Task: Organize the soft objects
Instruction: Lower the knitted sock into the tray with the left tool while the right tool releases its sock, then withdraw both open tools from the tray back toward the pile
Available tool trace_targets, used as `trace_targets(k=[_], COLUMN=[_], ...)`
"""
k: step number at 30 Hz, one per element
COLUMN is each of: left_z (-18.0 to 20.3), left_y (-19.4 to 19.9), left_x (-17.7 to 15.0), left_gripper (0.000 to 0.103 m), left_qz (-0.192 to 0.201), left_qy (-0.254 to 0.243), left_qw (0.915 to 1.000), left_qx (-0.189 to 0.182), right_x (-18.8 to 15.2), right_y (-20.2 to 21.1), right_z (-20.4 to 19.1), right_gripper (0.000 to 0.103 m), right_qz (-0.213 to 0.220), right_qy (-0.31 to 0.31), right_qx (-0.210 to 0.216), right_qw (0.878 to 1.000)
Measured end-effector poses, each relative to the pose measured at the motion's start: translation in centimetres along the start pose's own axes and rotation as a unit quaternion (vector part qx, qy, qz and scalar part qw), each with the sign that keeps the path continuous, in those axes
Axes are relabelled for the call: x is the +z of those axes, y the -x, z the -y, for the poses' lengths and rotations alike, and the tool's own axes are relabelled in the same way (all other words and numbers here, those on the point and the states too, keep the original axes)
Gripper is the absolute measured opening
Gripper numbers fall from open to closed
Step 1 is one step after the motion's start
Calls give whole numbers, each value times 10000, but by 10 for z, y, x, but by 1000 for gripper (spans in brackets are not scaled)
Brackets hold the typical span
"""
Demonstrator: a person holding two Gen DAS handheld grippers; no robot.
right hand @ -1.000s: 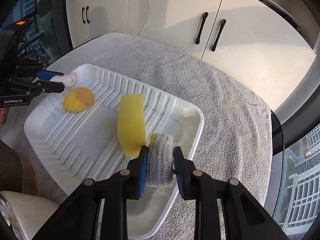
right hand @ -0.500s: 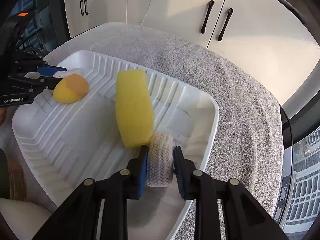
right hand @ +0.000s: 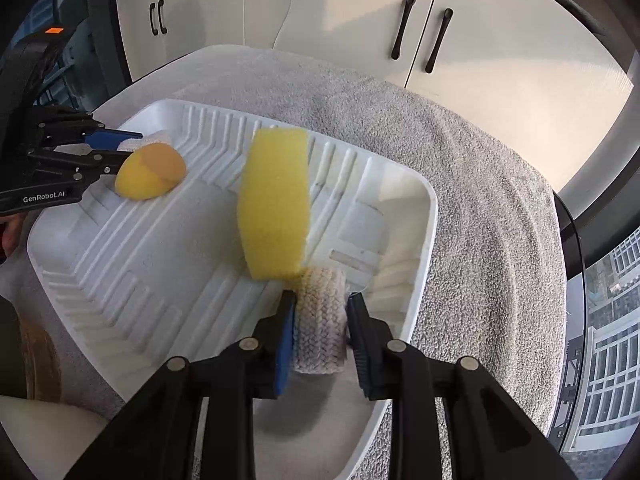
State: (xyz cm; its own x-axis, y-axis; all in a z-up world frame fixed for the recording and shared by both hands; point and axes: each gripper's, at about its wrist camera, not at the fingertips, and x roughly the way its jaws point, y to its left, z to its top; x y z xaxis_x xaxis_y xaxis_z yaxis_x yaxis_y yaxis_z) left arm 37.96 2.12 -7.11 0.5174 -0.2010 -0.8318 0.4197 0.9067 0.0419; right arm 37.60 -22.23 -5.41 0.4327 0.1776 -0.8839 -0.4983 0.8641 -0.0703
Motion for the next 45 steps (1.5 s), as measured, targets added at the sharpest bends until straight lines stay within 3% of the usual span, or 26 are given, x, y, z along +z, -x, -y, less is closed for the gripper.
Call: trace_targets(k=[9, 12, 14, 15, 16, 19, 21, 29, 38, 45], left_z=[1, 3, 5, 6, 7, 7, 5, -4, 0, 0], left_y=[1, 4, 9, 13, 17, 22, 20, 29, 62, 97], left_x=[1, 1, 3, 5, 7, 8, 8, 10, 10, 7], left_gripper=[29, 37, 63, 71, 103, 103, 103, 103, 103, 103], left_qz=[3, 40, 107, 173, 219, 312, 313, 467, 738, 938], left_qy=[39, 22, -3, -3, -15, -15, 47, 266, 264, 344], left_qw=[10000, 10000, 9999, 9998, 9997, 9995, 9994, 9982, 9964, 9941], left_qx=[30, 68, 85, 76, 124, 96, 151, 269, 320, 417], right_x=[1, 1, 2, 3, 3, 5, 7, 9, 13, 7], right_y=[2, 4, 7, 10, 14, 30, 37, 49, 75, 108], right_z=[-5, -5, -4, -3, -3, -2, -2, 0, 5, 7], right_gripper=[38, 39, 46, 49, 56, 76, 82, 84, 95, 97], right_qz=[52, 110, 189, 251, 313, 578, 691, 799, 1051, 1242], right_qy=[82, 79, 60, 46, 34, 35, 39, -33, -152, -235], right_qx=[-95, -136, -128, -123, -104, -76, -104, -205, -250, -383], right_qw=[9999, 9998, 9997, 9996, 9995, 9983, 9975, 9966, 9940, 9912])
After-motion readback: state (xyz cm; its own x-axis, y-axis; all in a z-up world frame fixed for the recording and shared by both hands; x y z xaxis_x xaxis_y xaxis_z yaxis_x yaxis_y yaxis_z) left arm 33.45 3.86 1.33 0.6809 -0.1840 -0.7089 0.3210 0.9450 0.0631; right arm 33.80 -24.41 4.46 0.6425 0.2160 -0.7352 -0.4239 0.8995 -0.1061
